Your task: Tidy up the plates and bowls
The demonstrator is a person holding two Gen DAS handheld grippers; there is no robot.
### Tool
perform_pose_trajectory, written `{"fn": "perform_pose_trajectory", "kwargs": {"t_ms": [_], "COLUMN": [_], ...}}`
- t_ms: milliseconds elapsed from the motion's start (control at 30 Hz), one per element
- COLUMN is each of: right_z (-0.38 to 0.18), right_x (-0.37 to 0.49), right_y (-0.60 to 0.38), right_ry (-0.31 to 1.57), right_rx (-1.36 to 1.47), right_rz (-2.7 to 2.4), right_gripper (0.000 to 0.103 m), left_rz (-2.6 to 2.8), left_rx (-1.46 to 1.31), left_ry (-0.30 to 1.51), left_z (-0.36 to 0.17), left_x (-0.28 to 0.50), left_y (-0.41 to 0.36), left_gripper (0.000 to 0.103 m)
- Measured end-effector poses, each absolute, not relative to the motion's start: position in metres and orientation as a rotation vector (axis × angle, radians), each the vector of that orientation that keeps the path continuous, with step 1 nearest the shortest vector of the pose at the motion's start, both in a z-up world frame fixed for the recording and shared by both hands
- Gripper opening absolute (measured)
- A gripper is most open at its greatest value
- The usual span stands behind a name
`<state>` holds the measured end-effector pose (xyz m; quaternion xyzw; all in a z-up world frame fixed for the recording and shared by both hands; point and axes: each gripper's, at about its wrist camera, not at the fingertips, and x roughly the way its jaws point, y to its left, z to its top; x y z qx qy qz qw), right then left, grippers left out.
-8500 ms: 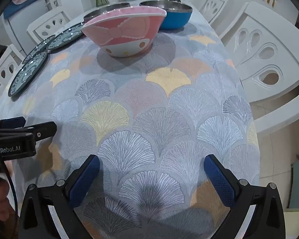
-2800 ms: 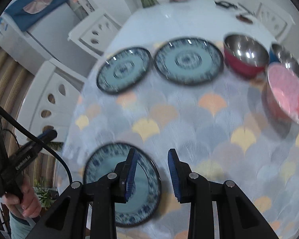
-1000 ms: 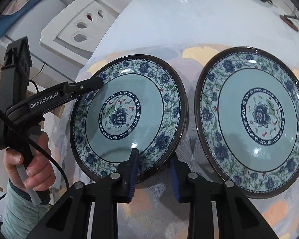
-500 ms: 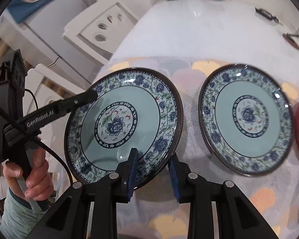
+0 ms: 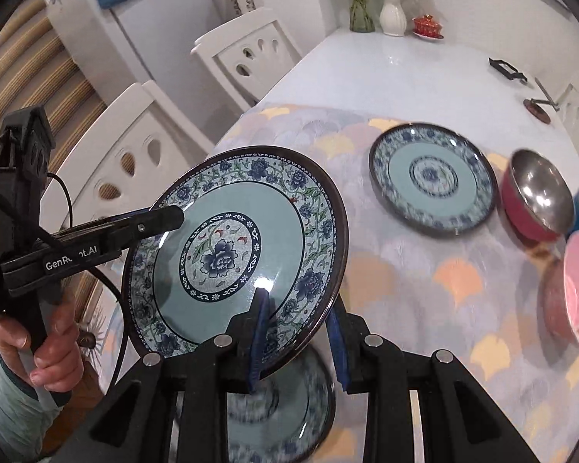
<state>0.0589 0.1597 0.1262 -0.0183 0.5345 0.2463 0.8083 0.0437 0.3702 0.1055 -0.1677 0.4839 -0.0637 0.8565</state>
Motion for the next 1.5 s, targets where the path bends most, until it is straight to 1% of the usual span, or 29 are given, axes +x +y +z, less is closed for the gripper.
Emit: {"fn": "perform_pose_trajectory", "kwargs": {"t_ms": [133, 267, 533, 1167, 1500], "right_z": [0.123, 0.114, 0.097, 0.052, 0.040], "right_x": [0.026, 0.001, -0.026, -0.029, -0.027], "right_y": [0.148, 0.138, 0.125, 0.129, 0.125], "right_ry": [1.166, 1.198, 1.264, 1.380, 1.423], "right_rx": [-0.035, -0.043, -0.031, -0.035, 0.011], "right_rz": [0.536, 0.541, 0.533, 0.511, 0.492], "right_gripper": [0.029, 0.029, 0.029, 0.030, 0.031], "left_rz": [-0.136, -0.127, -0.125, -0.105, -0.104], "left_rx": [-0.347, -0.281, -0.281, -0.244, -0.243], "left_ry": [1.026, 1.041, 1.099, 1.173, 1.170], "left_z": [0.105, 0.102, 0.082, 0.047, 0.044], "left_x": [0.017, -0.001, -0.027, -0.041, -0.040], "left_y": [0.360, 0.343, 0.328, 0.320, 0.319], "left_gripper": [0.034, 0.034, 0.034, 0.034, 0.034]}}
